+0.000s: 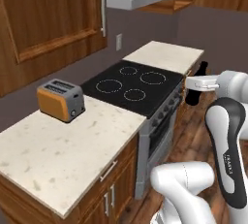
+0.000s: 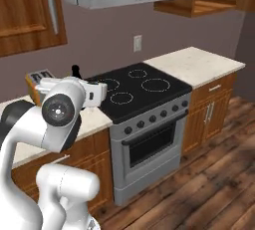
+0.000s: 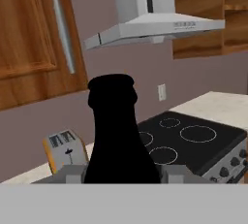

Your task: Pick the bottled drink from the counter and place it in the open cabinet.

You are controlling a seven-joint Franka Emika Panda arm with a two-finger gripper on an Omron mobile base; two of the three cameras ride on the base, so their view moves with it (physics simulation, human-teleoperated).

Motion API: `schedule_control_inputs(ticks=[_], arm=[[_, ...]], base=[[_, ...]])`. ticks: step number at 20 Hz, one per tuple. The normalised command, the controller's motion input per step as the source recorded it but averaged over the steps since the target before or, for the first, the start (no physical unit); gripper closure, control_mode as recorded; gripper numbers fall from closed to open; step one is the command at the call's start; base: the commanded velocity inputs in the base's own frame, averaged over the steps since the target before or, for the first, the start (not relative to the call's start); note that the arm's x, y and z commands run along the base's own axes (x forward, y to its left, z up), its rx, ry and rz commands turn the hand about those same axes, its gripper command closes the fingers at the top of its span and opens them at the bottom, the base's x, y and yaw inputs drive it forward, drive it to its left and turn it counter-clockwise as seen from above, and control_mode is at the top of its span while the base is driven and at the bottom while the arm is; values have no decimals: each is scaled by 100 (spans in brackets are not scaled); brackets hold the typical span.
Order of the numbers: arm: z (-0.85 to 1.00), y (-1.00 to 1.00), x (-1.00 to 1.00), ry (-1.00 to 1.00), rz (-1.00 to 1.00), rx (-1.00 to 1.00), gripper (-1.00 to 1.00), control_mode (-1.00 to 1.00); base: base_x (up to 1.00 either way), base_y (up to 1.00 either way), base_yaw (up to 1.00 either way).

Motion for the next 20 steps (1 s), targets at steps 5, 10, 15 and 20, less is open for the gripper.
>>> schedule_control_inputs(ticks=[5,10,15,20], arm=[[0,0,0,0,0,0,100,100],[0,0,0,0,0,0,100,100],[0,0,0,0,0,0,100,100],[0,0,0,0,0,0,100,100]], base=[[42,-42,-41],[67,-81,-1],[84,-88,0],[71,-87,0]])
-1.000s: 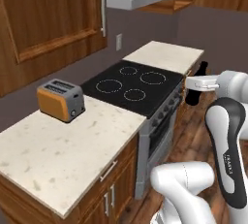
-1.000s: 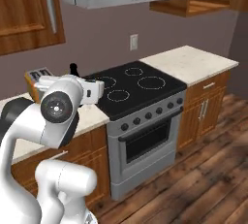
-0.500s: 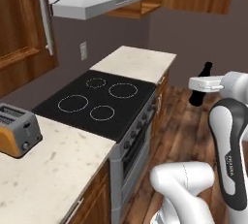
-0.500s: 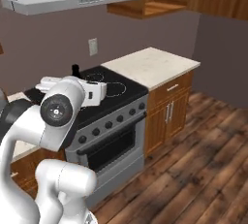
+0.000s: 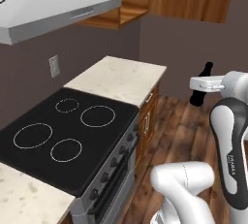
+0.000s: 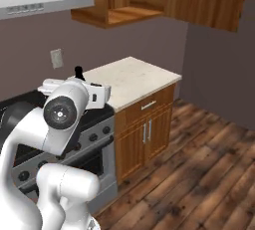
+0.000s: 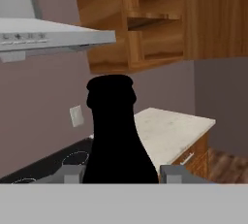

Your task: Pick the bottled drink from the counter and place it in the open cabinet.

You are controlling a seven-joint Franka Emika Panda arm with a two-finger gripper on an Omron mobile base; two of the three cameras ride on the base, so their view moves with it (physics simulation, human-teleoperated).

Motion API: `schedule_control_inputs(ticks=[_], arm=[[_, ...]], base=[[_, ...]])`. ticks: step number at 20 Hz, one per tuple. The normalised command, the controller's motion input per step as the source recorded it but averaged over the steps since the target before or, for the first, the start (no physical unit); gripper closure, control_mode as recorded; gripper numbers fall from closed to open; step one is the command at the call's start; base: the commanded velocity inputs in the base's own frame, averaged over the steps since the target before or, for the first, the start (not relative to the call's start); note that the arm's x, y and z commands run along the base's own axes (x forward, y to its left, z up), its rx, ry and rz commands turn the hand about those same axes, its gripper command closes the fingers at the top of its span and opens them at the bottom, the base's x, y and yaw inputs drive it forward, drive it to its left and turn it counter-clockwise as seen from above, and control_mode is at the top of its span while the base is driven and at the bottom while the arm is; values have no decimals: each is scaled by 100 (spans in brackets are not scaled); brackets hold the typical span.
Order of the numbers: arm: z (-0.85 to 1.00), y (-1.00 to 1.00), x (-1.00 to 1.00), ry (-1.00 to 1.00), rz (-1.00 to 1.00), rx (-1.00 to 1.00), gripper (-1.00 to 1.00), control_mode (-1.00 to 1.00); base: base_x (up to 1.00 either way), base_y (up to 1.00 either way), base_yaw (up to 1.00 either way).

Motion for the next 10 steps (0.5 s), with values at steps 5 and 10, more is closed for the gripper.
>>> schedule_control_inputs(ticks=[5,10], arm=[[0,0,0,0,0,0,100,100],[0,0,0,0,0,0,100,100]], base=[[74,-75,1],[70,-54,5]])
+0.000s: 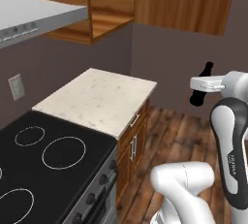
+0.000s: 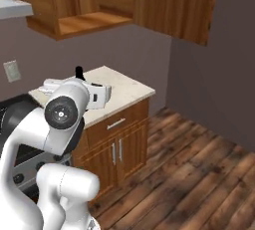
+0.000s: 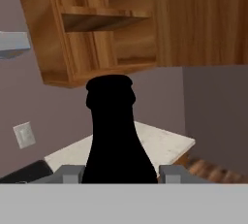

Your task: Pick the bottled drink from the counter and place it in the open cabinet.

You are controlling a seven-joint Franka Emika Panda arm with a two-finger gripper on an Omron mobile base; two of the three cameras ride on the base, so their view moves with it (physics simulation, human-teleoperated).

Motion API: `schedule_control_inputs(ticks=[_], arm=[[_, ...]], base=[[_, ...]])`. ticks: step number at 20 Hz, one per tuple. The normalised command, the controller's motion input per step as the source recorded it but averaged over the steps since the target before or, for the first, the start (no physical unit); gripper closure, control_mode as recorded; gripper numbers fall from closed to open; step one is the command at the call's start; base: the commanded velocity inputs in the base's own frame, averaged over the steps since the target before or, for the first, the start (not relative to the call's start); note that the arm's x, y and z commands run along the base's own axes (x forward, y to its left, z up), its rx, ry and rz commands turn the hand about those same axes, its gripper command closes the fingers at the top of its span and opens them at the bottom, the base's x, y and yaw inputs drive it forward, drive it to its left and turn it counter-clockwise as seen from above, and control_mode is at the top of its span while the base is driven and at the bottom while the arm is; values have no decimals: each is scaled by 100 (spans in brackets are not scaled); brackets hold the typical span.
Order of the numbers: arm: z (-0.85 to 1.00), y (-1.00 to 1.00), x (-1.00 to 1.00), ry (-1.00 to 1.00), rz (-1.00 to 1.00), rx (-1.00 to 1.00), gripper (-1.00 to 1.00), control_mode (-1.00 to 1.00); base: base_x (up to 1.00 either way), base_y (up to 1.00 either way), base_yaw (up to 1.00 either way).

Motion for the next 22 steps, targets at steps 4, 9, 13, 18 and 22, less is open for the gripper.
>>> schedule_control_inputs(ticks=[4,9,13,18,22], arm=[[0,0,0,0,0,0,100,100],[0,0,0,0,0,0,100,100],[0,0,0,0,0,0,100,100],[0,0,0,0,0,0,100,100],[0,0,0,0,0,0,100,100]], base=[[64,-54,3],[63,-58,11],[58,-36,24],[55,-43,28],[29,-39,25]])
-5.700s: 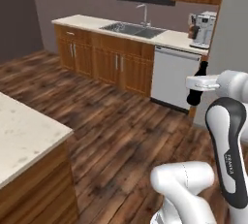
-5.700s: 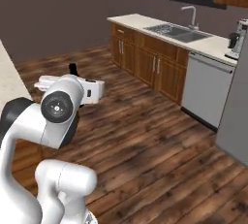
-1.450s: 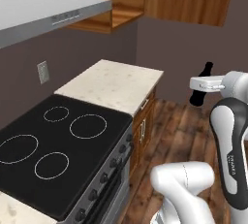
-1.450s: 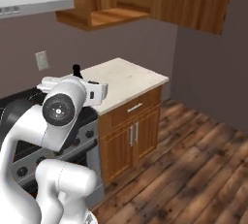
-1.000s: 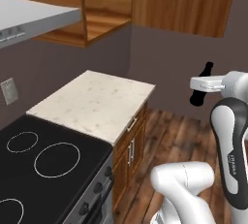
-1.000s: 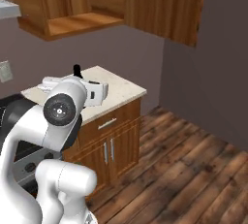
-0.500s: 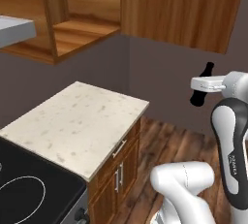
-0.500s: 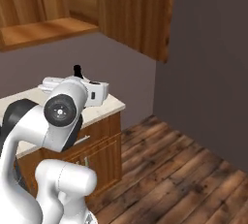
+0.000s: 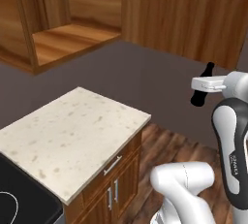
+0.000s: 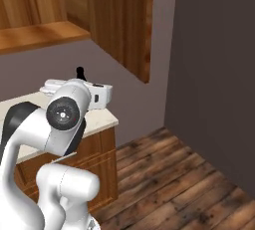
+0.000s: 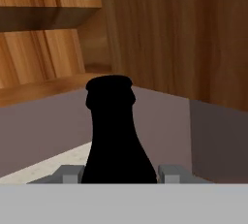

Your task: Pick the bottled drink from the counter and place it in the open cabinet.

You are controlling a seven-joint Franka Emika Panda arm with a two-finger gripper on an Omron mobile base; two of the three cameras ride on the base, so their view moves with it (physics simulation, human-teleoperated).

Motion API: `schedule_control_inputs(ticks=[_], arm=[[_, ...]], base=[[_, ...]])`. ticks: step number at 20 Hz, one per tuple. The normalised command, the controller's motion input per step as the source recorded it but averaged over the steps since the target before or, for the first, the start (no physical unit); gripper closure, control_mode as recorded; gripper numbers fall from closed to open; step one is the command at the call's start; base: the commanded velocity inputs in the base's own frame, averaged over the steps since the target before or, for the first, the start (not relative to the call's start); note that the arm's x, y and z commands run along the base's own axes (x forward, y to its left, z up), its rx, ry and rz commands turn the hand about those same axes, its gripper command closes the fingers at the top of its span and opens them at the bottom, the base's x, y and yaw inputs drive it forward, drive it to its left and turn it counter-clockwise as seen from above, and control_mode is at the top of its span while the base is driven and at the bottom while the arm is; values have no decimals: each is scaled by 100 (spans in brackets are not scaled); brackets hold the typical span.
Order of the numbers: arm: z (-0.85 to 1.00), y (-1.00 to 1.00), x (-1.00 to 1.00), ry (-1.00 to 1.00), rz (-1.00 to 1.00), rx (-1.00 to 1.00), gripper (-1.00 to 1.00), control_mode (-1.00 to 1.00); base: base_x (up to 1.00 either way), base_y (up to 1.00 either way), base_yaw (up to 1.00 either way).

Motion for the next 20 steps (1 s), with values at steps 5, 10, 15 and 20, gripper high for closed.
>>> schedule_control_inputs(ticks=[5,10,15,20], arm=[[0,0,0,0,0,0,100,100],[0,0,0,0,0,0,100,100],[0,0,0,0,0,0,100,100],[0,0,0,0,0,0,100,100]], base=[[16,-25,22],[2,11,11],[15,4,17],[43,0,32]])
